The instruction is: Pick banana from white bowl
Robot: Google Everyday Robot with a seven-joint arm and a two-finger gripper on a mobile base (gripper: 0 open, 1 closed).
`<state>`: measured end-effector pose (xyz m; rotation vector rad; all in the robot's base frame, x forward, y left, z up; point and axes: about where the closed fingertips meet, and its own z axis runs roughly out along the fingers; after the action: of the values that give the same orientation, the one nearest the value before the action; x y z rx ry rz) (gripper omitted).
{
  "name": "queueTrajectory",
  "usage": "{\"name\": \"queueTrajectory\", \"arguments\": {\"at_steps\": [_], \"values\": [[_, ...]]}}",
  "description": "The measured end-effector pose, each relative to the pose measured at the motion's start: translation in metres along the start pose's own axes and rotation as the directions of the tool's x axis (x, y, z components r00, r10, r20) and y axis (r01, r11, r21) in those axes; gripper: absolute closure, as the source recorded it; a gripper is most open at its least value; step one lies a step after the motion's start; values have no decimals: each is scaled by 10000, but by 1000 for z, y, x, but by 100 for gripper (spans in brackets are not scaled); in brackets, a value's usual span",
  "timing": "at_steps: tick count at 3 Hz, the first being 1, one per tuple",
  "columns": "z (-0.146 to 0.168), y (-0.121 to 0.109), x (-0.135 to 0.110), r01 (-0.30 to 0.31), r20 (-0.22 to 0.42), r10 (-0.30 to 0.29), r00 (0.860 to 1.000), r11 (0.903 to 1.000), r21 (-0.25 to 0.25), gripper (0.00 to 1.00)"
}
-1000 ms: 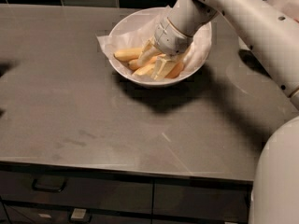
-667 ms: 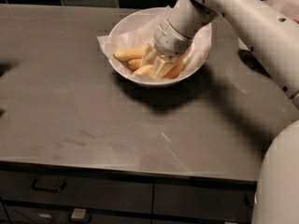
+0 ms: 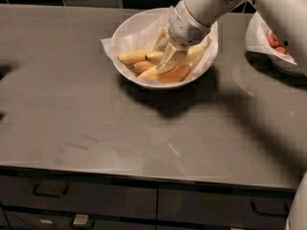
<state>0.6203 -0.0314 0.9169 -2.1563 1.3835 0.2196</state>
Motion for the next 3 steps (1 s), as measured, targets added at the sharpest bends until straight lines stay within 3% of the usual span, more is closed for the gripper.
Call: {"name": "queueTrajectory", "arguments": {"at_steps": [1,2,3], "values": [[-44,-3,-9,-634,210,619,9979,9949,784,100],[-78,10,-25,-1425,610,1353,9889,9807,1339,100],[-103,39,-41,-2642,1319,2435,9609,9487,1737,100]]}}
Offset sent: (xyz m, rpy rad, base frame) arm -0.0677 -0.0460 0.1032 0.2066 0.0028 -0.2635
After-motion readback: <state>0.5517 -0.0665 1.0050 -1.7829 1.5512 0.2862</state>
